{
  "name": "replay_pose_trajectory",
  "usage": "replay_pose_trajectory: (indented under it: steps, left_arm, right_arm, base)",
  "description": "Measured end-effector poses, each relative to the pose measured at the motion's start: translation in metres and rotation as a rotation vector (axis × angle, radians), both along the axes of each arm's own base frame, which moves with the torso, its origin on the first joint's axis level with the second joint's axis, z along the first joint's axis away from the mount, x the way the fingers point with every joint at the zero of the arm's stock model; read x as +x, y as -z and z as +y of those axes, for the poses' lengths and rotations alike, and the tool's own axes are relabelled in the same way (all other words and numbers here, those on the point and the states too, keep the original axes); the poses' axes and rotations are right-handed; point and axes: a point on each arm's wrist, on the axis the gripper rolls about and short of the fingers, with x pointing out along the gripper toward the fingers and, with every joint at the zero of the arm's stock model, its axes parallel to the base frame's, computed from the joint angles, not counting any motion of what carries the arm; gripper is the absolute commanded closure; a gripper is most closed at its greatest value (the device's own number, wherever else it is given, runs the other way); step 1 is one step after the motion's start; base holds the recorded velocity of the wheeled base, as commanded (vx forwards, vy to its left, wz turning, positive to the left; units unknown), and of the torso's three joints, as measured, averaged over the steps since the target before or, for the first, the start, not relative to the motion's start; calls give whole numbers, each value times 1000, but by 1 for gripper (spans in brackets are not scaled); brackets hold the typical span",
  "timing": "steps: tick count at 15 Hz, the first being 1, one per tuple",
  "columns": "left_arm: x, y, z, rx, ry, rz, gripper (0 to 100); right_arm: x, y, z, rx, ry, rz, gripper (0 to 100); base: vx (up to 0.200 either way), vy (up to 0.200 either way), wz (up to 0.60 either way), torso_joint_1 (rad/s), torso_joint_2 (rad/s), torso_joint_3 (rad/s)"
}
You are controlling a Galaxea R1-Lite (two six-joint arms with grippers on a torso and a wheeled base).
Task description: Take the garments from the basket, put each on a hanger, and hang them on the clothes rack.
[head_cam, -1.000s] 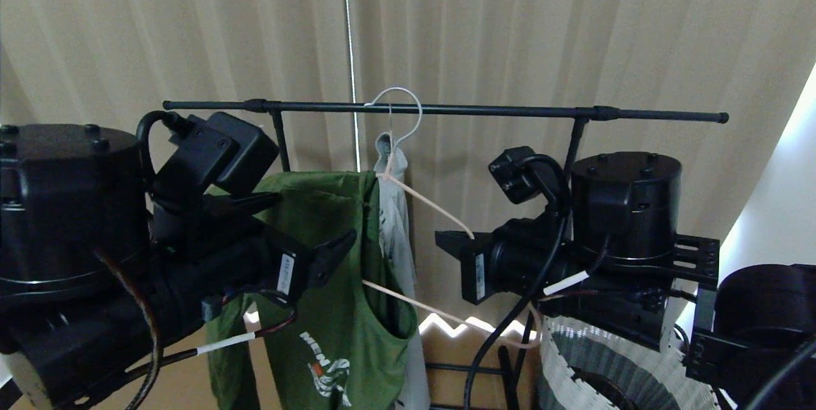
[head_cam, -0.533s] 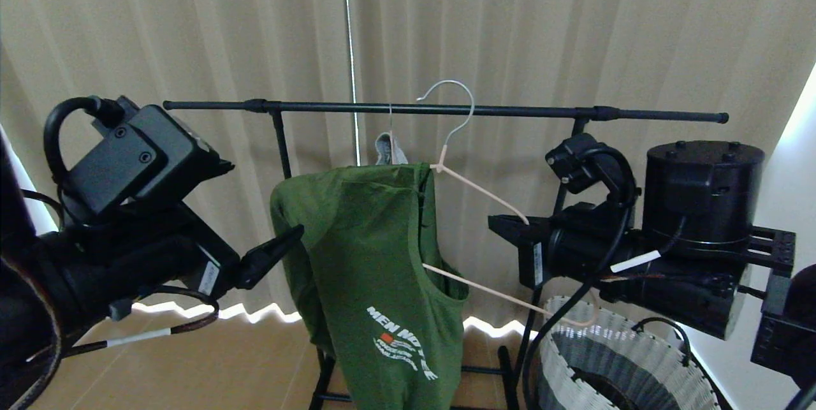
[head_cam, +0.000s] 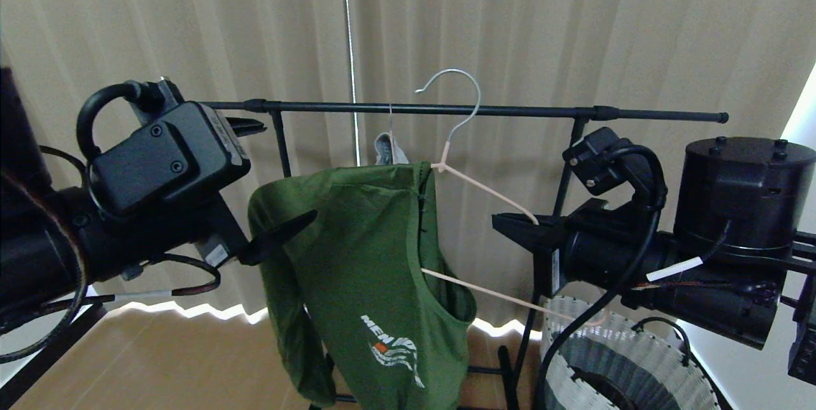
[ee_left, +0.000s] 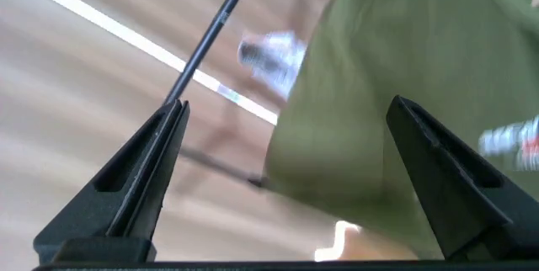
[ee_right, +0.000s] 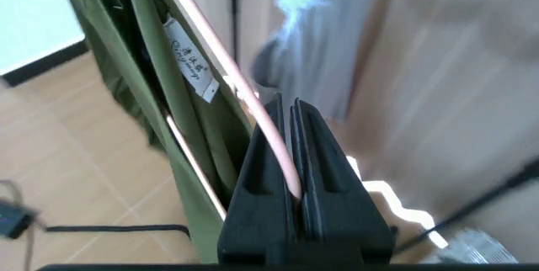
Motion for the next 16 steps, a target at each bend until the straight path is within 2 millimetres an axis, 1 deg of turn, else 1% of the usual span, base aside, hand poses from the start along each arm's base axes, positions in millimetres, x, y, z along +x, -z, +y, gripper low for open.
replay_pose_trajectory:
  steps: [5,9,10,16]
  left_arm:
    - [25,2,-15,-14,10,-24,0]
    - [31,7,-19,-12,11,-21,0]
    - [31,7,-19,-11,11,-20,100]
    - [31,9,-19,-3,19,-12,100]
  right_arm:
    - [-13,-3,10,8,-62,-8,100]
    - [-22,-6,15,14,-99,-15,100]
    - [-24,-6,16,14,-106,-15,100]
    - [-28,-9,17,24,-120,-26,100]
  base:
    - [0,0,0,0,0,0]
    - [0,0,0,0,0,0]
    - [0,0,0,0,0,0]
    - [0,0,0,0,0,0]
